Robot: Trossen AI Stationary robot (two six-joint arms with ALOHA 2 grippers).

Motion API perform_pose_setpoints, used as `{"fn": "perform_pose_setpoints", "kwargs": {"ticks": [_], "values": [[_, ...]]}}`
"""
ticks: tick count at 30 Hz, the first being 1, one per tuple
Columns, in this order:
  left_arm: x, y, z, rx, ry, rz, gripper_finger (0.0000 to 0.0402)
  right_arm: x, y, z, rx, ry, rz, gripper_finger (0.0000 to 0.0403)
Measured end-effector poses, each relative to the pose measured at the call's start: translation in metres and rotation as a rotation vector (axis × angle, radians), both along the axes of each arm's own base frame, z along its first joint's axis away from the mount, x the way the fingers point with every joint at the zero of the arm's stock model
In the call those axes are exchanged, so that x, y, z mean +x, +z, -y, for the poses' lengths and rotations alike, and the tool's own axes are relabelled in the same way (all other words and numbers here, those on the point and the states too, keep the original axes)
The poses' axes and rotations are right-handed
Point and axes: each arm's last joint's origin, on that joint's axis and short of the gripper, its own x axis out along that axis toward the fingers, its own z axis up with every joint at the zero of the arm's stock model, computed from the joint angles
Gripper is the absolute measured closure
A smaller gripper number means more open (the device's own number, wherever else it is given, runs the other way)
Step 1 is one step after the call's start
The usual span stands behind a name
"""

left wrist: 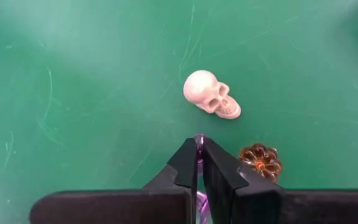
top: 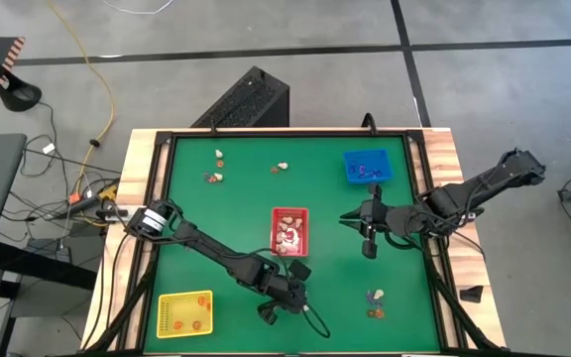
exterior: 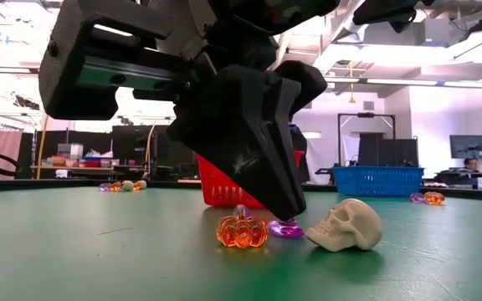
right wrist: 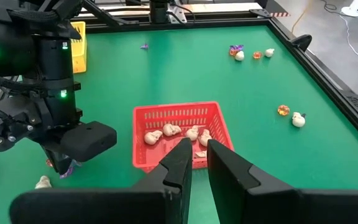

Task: Sort Halloween decoration

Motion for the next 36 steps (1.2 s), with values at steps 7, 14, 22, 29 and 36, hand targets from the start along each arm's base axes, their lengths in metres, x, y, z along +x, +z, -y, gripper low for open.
{"fn": "perform_pose_setpoints", "kwargs": {"ticks": [7, 14, 22, 29, 36], "values": [[0.014, 0.021, -0.005, 0.036, -0.018, 0.098, 0.0401, -0.004, 0.0, -0.002, -0.058, 0.044, -0.022, 0.0322], [0.047, 0.054, -0.047, 0.136, 0.011, 0.307, 0.0401, -0.018, 0.009, -0.005, -0.039, 0.088, 0.025, 0.0322], [0.076, 0.051, -0.174, 0.143, 0.346, 0.42, 0.0401, -0.023, 0.011, -0.01, -0.075, 0.097, 0.044, 0.0322], [0.087, 0.038, -0.247, 0.011, 0.528, 0.561, 0.0401, -0.033, 0.018, -0.008, -0.147, -0.002, 0.101, 0.0322], [0.111, 0.035, -0.283, -0.19, 0.74, 0.694, 0.0401, -0.044, 0.024, -0.012, -0.144, 0.012, 0.146, 0.0322]]}}
